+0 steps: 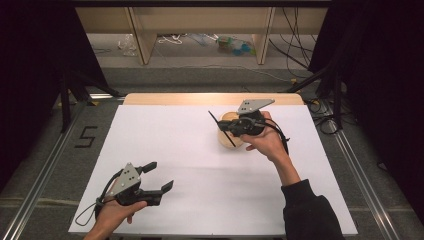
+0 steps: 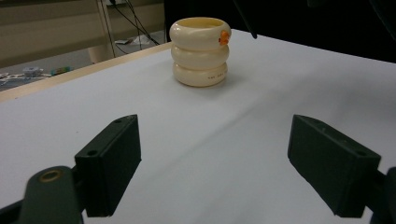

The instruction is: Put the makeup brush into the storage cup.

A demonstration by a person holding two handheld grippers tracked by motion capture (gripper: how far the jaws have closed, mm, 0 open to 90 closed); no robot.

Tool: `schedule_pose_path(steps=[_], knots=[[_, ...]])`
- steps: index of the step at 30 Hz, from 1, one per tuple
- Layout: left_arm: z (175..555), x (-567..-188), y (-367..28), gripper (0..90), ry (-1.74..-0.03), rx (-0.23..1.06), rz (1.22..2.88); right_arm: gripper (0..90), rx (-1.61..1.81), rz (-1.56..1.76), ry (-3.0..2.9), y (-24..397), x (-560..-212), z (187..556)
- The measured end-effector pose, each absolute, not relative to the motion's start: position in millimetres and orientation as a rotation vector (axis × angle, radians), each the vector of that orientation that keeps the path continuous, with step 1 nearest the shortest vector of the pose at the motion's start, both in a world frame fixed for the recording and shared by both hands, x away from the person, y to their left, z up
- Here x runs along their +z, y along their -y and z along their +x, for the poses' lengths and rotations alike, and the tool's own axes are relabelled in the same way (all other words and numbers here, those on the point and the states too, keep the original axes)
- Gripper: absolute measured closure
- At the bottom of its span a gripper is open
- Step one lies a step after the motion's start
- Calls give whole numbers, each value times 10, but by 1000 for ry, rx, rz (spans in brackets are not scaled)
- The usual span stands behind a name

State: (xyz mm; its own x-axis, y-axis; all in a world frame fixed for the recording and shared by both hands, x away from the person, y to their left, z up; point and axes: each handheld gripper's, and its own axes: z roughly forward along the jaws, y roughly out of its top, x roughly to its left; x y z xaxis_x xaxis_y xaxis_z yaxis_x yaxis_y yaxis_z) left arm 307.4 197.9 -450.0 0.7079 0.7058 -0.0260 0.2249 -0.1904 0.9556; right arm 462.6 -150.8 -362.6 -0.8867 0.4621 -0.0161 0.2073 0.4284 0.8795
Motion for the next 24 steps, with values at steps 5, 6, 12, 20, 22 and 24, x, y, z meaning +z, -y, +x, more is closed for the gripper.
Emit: schedule_pose_path(steps=[5, 6, 12, 20, 22, 24], knots=[[3073, -4500, -1981, 171, -742, 515, 1754, 853, 1483, 603, -2337, 1568, -3588, 4643], [3070, -4501, -1977, 171, -753, 508, 1746, 853, 1493, 610, -2318, 1575, -3584, 4648], [3075, -4500, -1981, 171, -741, 516, 1755, 853, 1519, 626, -2238, 1631, -3556, 4661], [3076, -4499, -1981, 171, -741, 516, 1754, 853, 1522, 666, -2191, 1703, -3531, 4664], [3074, -4501, -1980, 171, -742, 517, 1757, 853, 1529, 670, -2187, 1702, -3533, 4666], [3077, -4500, -1981, 171, -742, 516, 1756, 853, 1508, 667, -2189, 1705, -3530, 4667]])
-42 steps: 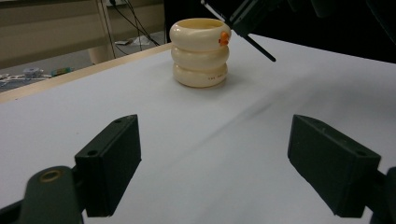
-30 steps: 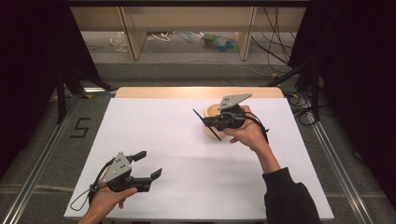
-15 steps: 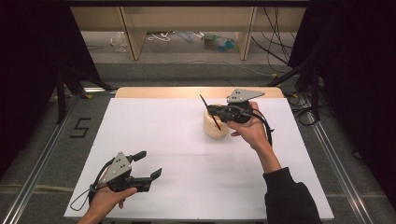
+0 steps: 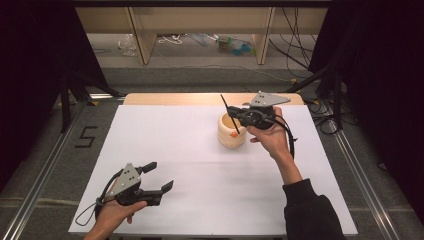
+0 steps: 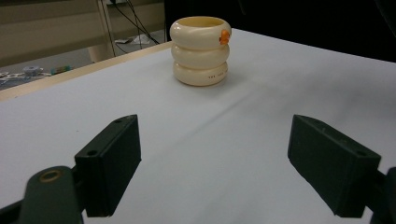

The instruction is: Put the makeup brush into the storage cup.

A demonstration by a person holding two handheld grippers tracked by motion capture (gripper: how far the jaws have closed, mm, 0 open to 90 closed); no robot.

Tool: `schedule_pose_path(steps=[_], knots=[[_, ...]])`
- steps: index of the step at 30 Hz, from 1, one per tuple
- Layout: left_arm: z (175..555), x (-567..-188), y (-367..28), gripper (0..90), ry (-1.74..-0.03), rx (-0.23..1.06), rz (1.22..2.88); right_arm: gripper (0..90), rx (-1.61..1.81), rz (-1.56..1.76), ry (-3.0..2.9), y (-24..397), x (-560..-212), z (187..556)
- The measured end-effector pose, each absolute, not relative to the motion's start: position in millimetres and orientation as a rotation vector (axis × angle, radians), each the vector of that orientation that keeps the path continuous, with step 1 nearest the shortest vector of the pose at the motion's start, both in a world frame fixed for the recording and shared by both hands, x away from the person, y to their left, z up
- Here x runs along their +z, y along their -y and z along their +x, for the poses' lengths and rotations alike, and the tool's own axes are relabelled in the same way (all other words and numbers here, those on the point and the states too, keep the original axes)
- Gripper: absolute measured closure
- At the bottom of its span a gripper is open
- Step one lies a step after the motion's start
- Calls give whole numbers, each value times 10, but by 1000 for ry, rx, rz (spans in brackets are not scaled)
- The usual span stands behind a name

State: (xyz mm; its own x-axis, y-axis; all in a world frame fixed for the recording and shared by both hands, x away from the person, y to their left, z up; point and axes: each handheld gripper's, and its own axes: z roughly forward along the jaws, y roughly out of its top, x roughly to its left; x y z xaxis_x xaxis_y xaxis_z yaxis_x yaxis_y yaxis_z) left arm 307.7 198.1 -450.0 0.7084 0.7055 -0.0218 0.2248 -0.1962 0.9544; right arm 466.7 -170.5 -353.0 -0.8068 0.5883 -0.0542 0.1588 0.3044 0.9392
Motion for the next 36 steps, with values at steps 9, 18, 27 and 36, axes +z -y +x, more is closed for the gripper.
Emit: schedule_pose_path(steps=[9, 18, 27, 36], knots=[[3076, -4504, -1980, 171, -742, 517, 1759, 854, 1522, 685, -2153, 1747, -3509, 4680], [3085, -4513, -1979, 171, -746, 516, 1760, 853, 1535, 711, -2108, 1788, -3519, 4737], [3085, -4515, -1984, 171, -745, 518, 1762, 853, 1542, 719, -2061, 1795, -3551, 4814], [3087, -4520, -1981, 171, -750, 516, 1762, 853, 1528, 736, -2041, 1816, -3571, 4873]])
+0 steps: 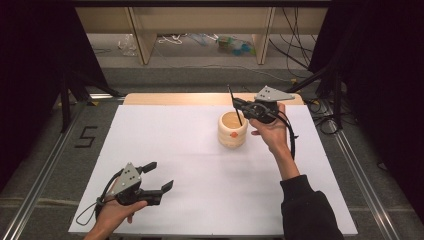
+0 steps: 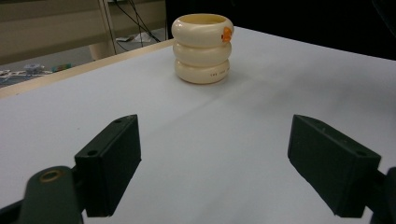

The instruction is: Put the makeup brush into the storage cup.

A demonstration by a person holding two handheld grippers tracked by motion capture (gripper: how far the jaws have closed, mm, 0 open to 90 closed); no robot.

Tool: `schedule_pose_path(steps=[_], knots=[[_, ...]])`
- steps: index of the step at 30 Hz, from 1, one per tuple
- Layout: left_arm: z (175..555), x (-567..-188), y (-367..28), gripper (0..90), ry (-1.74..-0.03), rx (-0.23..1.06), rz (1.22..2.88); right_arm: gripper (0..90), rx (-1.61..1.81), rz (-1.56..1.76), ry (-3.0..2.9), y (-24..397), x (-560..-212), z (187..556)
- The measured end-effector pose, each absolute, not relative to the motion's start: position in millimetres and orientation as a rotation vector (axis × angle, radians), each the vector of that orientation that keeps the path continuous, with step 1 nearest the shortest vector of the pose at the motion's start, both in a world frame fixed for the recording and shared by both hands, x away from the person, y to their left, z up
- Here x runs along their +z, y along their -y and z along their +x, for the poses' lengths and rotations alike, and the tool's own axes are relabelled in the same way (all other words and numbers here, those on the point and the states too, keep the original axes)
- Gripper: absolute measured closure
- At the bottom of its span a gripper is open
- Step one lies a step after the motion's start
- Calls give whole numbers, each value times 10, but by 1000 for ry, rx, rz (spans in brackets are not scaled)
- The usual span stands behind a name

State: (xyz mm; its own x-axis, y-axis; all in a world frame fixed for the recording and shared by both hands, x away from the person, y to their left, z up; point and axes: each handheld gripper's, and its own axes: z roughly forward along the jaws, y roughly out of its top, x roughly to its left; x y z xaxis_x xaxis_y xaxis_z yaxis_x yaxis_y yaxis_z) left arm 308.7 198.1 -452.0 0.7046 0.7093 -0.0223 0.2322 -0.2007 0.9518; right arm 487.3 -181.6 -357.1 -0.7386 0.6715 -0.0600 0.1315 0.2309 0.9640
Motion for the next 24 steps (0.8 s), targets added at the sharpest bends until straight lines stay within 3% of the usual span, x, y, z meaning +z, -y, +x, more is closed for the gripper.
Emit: schedule_pose_path(steps=[24], knots=[[3097, -4525, -1975, 171, -749, 514, 1769, 853, 1545, 821, -1992, 1803, -3700, 5103]])
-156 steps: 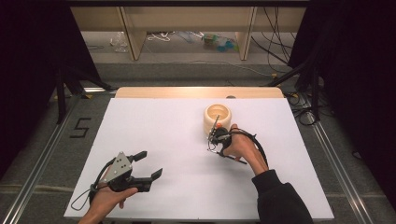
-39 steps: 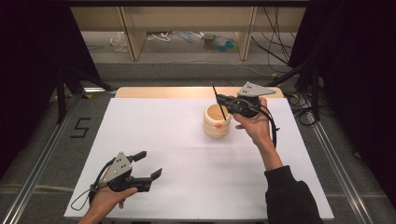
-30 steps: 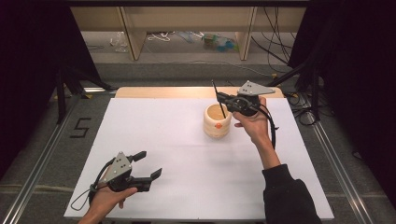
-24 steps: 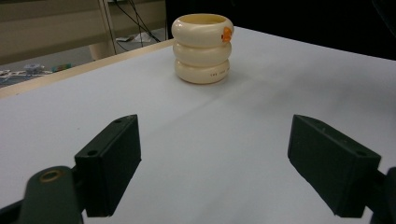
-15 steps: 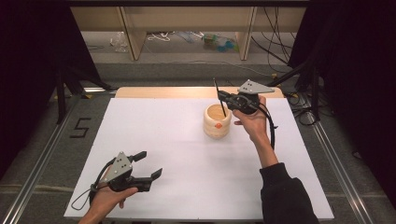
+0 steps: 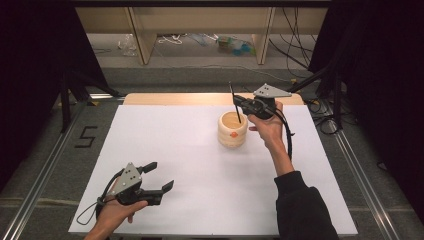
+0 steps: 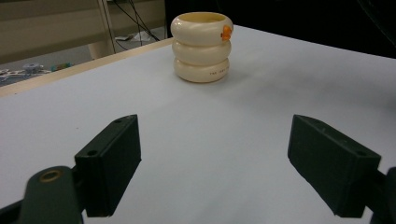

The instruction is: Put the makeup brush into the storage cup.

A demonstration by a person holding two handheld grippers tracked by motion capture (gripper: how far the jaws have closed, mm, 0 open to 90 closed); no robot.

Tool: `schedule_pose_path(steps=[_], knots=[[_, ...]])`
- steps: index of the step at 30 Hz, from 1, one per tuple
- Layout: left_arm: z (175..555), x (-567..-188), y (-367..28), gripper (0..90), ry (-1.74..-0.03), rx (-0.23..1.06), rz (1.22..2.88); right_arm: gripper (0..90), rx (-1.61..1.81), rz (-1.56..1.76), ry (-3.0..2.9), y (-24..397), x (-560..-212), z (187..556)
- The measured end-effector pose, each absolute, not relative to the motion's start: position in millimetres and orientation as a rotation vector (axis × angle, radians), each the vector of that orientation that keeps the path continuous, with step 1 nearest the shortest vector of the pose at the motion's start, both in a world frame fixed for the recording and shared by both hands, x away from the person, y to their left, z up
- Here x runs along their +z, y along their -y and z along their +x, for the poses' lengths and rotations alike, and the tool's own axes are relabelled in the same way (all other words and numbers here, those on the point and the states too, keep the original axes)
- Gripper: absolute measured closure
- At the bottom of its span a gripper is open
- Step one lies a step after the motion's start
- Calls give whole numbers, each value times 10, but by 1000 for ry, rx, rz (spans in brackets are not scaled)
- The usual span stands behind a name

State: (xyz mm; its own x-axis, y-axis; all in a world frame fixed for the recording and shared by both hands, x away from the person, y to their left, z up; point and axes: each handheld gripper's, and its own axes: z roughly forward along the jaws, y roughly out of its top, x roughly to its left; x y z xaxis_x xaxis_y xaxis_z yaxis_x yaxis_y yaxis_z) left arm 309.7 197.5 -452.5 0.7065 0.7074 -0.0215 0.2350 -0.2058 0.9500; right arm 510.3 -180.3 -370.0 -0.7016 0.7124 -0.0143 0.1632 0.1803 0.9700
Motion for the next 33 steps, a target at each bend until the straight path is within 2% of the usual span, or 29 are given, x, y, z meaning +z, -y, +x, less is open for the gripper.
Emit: schedule_pose_path(steps=[7, 33], knots=[[3097, -4524, -1972, 171, -744, 510, 1767, 853, 1524, 801, -1999, 1721, -3654, 5110], [3104, -4524, -1983, 171, -729, 530, 1764, 853, 1486, 893, -2037, 1661, -3893, 5255]])
